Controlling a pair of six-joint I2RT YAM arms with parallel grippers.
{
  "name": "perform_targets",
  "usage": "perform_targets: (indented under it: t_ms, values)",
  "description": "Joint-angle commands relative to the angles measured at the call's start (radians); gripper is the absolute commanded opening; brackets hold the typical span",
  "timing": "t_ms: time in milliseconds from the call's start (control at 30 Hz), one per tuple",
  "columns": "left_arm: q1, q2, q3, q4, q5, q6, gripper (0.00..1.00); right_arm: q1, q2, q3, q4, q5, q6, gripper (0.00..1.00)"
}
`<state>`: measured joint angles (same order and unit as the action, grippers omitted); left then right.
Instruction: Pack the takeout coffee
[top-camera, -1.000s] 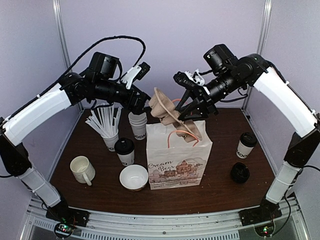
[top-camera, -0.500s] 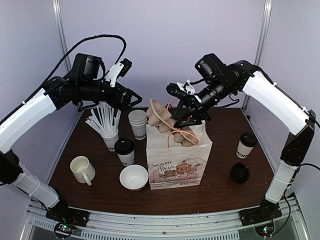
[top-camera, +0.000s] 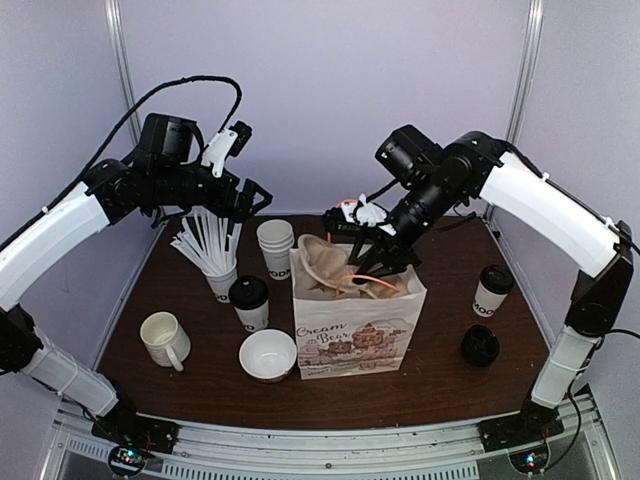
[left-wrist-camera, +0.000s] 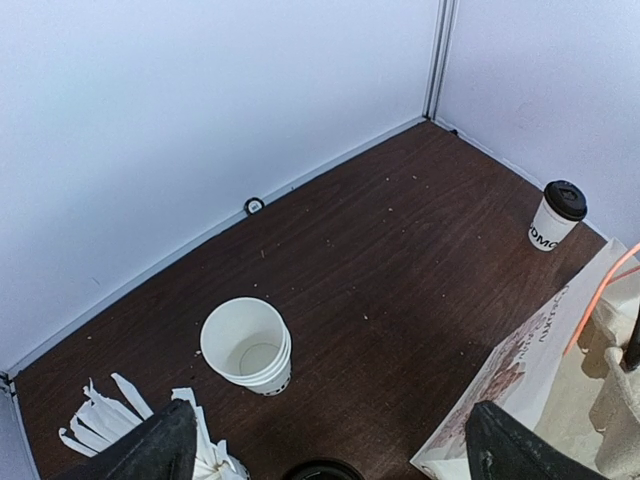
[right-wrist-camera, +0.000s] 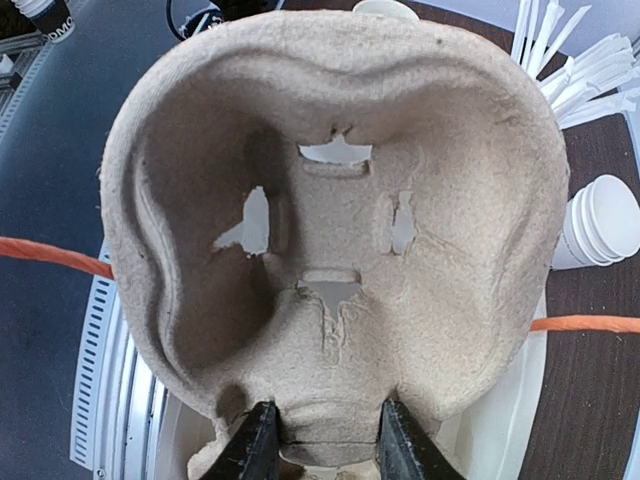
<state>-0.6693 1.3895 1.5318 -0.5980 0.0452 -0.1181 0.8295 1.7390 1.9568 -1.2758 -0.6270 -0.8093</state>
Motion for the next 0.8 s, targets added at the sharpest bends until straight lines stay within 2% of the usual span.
perform_targets:
  t_ms: [0,767]
  values:
    - [0.007,-0.028,-0.014,0.054,-0.008,-0.011,0.98,0.029,-0.014,0.020,-0.053,0.144,0.028,0.35]
    - [0.008,-0.007,-0.043,0.060,0.005,0.001,0.98,0.073,0.141,0.127,-0.238,0.370,0.135,0.37]
